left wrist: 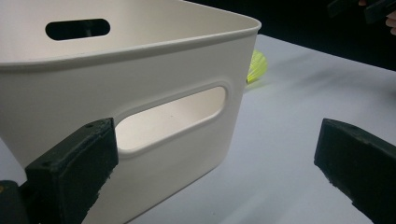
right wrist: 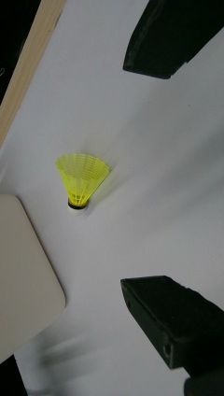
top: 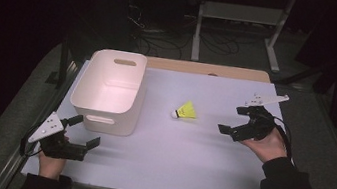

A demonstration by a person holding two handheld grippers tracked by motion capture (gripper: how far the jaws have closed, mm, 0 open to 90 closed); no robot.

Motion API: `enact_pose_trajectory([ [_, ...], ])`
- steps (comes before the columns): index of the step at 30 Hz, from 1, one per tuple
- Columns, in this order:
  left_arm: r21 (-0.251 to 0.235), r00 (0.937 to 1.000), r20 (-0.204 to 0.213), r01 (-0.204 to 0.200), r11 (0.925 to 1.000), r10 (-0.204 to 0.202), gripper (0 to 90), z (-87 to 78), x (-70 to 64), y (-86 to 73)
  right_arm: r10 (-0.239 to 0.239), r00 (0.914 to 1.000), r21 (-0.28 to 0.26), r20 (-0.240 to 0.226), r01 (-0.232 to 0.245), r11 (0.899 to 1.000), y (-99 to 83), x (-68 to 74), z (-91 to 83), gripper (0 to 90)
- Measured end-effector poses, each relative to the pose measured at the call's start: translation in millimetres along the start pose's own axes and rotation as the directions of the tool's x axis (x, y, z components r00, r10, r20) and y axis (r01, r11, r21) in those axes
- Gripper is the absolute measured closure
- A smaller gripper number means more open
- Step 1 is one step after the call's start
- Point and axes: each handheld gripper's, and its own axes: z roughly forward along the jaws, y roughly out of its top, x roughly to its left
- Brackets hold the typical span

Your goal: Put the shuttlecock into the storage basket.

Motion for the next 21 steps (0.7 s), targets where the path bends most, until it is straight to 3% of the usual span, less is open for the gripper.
enact_pose_trajectory([
  [21,0.005,1.0000,0.005,0.005,1.0000,-0.005,0.0,0.2,-0.7,-0.5,-0.043,0.9984,0.038,-0.038,0.044,0.998,26.1,-2.5,22.8,0.0],
])
